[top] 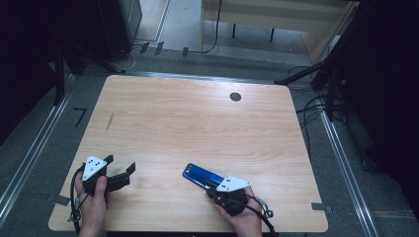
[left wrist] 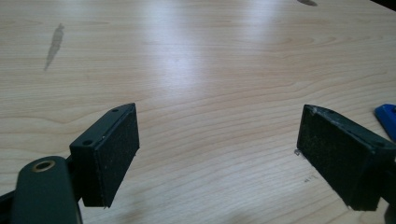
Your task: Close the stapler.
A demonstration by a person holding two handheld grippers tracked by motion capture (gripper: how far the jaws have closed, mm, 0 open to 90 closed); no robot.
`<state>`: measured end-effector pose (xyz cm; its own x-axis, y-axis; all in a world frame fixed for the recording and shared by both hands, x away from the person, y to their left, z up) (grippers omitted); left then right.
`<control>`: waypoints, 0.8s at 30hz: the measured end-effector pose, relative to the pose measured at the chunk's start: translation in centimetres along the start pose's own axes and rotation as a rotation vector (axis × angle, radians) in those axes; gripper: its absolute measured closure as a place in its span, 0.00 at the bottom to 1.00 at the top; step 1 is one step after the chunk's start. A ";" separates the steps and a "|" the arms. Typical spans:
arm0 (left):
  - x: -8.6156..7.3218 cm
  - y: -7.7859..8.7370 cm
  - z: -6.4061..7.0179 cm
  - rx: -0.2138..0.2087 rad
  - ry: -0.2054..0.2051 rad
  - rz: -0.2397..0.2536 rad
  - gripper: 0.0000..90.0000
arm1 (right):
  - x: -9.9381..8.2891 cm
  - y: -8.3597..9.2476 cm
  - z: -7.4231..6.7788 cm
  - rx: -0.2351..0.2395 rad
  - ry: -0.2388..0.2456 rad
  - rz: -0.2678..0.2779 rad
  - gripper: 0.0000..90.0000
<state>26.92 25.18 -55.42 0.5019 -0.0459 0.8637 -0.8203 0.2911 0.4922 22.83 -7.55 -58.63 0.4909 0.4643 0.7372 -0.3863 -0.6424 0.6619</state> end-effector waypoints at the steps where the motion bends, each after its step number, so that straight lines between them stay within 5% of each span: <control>1: -0.1 -0.1 -0.2 0.010 0.004 -0.007 0.15 | 0.0 0.0 0.0 0.004 0.001 0.001 1.00; 13: -0.3 -0.5 -0.4 0.015 0.012 -0.027 0.15 | 0.4 -0.4 0.1 0.011 0.017 0.003 1.00; 16: -0.3 -0.5 -0.5 0.015 0.021 -0.030 0.15 | 0.4 -0.4 0.5 -0.028 0.027 0.004 1.00; 17: -0.3 -0.5 -0.5 0.015 0.022 -0.030 0.15 | 0.4 -0.3 1.3 -0.082 0.032 0.008 1.00; 19: -0.3 -0.5 -0.5 0.015 0.021 -0.030 0.15 | 0.5 -0.1 2.6 -0.115 -0.003 0.017 1.00; 22: -0.3 -0.6 -0.5 0.017 0.019 -0.035 0.16 | 0.6 -0.2 4.2 -0.054 -0.097 0.049 1.00; 24: -0.4 -0.6 -0.5 0.018 0.020 -0.039 0.16 | 0.8 -0.3 4.2 -0.053 -0.075 0.050 1.00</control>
<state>27.35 25.48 -56.07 0.5391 -0.0380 0.8414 -0.8045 0.2723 0.5278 26.59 -9.54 -58.86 0.5266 0.3842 0.7583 -0.4518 -0.6292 0.6325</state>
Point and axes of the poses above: each handheld gripper's, and its own axes: y roughly backward along the jaws, x roughly out of its top, z roughly to its right, the point moved 7 cm from there along -y, roughly forward along the jaws, and after that the axes turned 1 degree about -z, right-handed, at the moved point
